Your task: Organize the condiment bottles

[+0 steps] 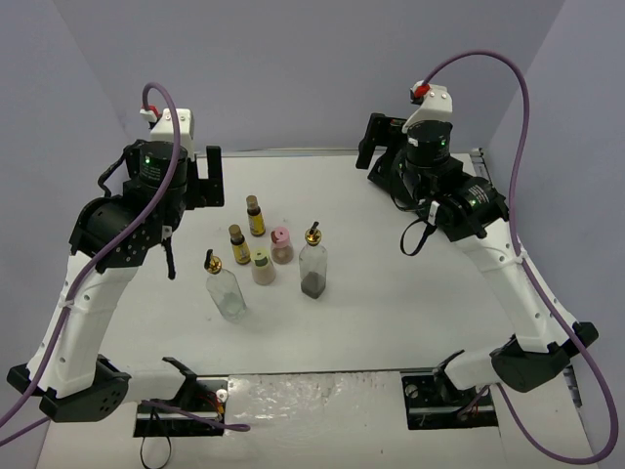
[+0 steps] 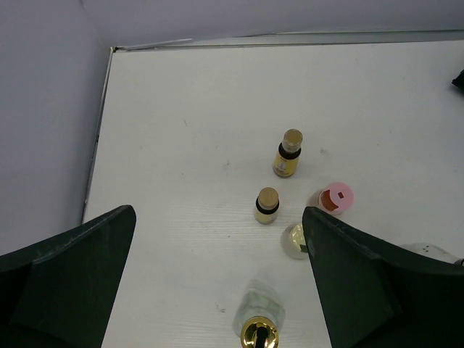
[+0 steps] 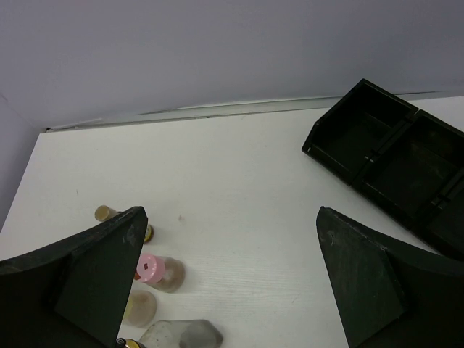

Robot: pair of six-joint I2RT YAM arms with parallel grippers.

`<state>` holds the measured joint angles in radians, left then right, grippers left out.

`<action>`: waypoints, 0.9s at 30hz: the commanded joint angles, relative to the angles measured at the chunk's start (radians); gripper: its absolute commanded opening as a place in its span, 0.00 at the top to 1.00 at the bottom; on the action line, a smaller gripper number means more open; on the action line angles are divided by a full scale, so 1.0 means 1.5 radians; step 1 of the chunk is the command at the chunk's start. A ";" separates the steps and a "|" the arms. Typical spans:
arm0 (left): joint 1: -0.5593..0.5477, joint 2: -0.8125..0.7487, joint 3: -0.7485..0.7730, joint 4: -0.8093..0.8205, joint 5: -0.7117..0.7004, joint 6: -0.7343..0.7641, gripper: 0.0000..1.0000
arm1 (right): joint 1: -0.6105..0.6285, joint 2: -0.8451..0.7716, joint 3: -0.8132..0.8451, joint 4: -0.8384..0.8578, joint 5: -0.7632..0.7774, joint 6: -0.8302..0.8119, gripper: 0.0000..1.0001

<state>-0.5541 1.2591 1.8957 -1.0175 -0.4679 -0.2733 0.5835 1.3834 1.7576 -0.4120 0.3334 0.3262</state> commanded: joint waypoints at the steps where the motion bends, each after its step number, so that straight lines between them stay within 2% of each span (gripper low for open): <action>1: 0.004 -0.021 0.005 0.041 0.000 0.002 0.03 | 0.003 -0.030 0.005 0.051 0.009 -0.013 0.00; 8: 0.004 -0.035 -0.026 0.052 0.001 0.001 0.03 | 0.005 -0.054 -0.026 0.060 -0.074 -0.010 0.00; 12: 0.004 -0.047 -0.048 0.062 -0.005 0.002 0.03 | 0.036 -0.101 -0.112 0.102 -0.113 0.010 0.00; 18: 0.004 -0.050 -0.061 0.067 -0.008 0.004 0.03 | 0.096 -0.136 -0.197 0.128 -0.098 0.013 0.00; 22: 0.004 -0.054 -0.068 0.068 -0.010 0.005 0.03 | 0.165 -0.145 -0.231 0.132 -0.034 0.003 0.00; 27: 0.005 -0.058 -0.072 0.069 -0.011 0.007 0.03 | 0.211 -0.151 -0.278 0.148 0.005 -0.001 0.00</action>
<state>-0.5541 1.2027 1.7827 -0.9756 -0.4686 -0.2726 0.8629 1.1905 1.3777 -0.2886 0.2564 0.3355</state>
